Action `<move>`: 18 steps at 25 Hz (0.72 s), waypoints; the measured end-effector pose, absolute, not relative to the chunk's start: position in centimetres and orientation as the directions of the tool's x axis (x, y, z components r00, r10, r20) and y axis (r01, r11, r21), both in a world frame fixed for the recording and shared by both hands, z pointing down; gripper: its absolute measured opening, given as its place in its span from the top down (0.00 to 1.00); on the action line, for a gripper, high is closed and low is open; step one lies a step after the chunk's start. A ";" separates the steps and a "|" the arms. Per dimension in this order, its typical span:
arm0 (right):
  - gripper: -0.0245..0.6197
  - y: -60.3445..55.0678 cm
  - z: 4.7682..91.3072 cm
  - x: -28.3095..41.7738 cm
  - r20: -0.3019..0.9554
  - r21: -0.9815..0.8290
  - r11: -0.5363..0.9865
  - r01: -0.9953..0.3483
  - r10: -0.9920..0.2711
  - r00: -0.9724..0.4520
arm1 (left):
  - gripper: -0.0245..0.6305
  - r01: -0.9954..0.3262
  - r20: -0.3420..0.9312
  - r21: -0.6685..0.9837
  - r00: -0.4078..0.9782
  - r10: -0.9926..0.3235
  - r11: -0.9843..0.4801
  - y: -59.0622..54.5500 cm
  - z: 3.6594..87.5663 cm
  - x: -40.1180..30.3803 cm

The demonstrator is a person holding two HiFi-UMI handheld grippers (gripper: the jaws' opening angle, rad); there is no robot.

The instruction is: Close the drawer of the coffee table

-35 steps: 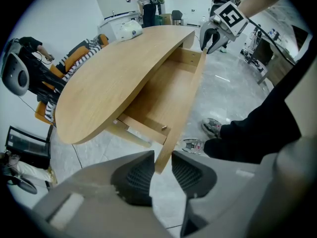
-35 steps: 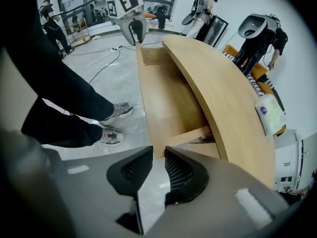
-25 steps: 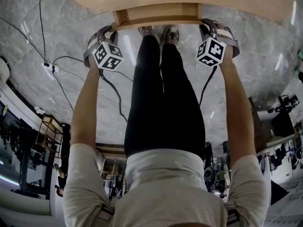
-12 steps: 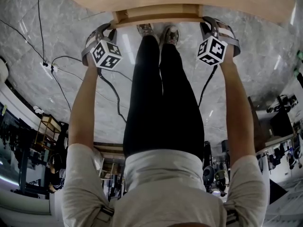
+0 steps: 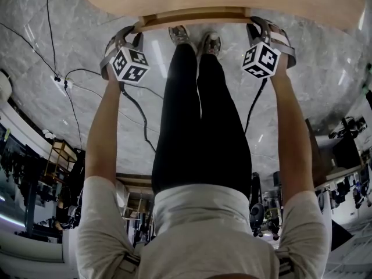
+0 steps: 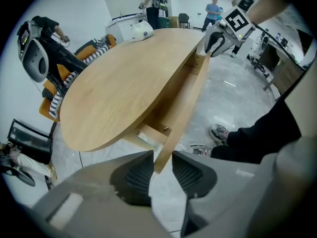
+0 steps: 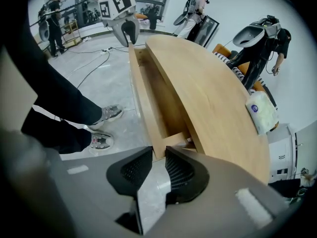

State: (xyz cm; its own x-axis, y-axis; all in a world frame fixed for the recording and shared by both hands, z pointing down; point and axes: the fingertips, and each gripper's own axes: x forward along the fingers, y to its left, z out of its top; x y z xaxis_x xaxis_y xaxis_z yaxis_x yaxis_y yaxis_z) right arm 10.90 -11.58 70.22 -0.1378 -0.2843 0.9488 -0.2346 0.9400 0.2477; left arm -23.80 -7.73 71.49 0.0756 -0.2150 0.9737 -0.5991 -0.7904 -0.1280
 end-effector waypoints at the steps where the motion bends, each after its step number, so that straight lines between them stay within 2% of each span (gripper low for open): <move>1: 0.82 -11.7 70.2 10.9 0.947 0.252 0.937 -0.241 -0.290 -0.138 | 0.75 -0.609 0.973 -0.128 0.077 -0.219 -0.782 -7.8 71.5 -23.9; 10: 0.81 -13.2 70.1 10.9 0.927 0.302 0.901 -0.310 -0.353 -0.124 | 0.74 -0.650 0.961 -0.154 0.076 -0.265 -0.744 -9.0 71.5 -23.9; 18: 0.78 -14.4 69.9 11.2 0.896 0.299 0.748 -0.592 -0.434 -0.096 | 0.70 -0.789 0.940 -0.133 0.091 -0.329 -0.600 -9.5 71.5 -24.5</move>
